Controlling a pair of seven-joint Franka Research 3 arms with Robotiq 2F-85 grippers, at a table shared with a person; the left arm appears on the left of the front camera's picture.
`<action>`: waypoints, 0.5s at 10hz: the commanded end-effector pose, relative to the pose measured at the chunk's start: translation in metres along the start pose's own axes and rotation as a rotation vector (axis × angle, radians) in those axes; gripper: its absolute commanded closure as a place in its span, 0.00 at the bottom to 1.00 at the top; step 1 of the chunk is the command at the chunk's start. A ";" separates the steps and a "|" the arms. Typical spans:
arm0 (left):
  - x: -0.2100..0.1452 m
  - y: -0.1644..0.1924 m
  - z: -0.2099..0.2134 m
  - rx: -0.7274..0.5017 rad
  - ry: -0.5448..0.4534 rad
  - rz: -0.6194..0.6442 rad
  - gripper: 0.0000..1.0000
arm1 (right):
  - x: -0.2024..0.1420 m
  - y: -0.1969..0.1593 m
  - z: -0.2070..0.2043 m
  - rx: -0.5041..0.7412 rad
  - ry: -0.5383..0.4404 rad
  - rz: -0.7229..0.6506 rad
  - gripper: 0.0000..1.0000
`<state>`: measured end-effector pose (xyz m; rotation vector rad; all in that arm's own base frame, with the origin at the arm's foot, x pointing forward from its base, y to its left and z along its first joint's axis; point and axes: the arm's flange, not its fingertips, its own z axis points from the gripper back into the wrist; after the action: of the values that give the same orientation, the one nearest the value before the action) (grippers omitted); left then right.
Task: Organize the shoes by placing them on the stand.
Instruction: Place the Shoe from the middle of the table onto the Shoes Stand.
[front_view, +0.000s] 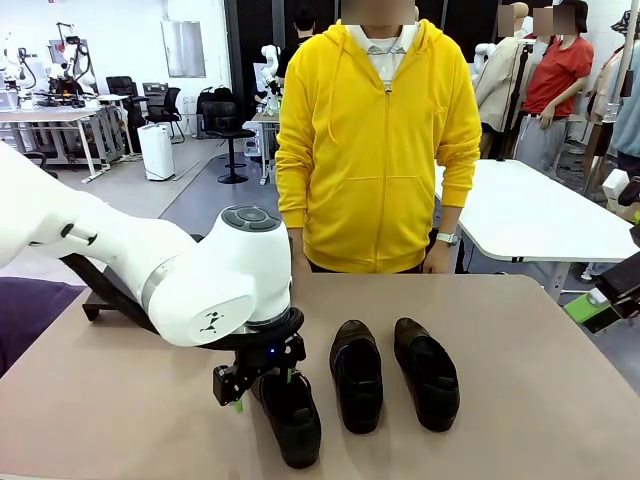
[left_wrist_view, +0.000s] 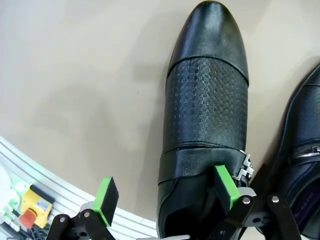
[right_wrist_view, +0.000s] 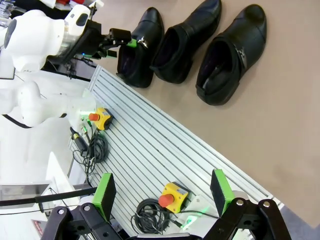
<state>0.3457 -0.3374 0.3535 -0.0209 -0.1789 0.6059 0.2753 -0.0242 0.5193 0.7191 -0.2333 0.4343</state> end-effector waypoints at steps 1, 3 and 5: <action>0.000 0.000 -0.002 0.034 0.029 -0.032 0.00 | 0.004 0.003 0.003 0.009 -0.003 -0.006 0.00; -0.002 0.005 -0.005 0.034 0.115 -0.102 0.00 | 0.004 0.003 0.003 0.009 -0.003 -0.006 0.00; -0.003 0.014 0.005 0.009 0.114 -0.119 0.00 | 0.004 0.003 0.003 0.009 -0.003 -0.006 0.00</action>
<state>0.3386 -0.3402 0.3464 -0.0237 -0.0789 0.5041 0.2754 -0.0242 0.5193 0.7191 -0.2332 0.4342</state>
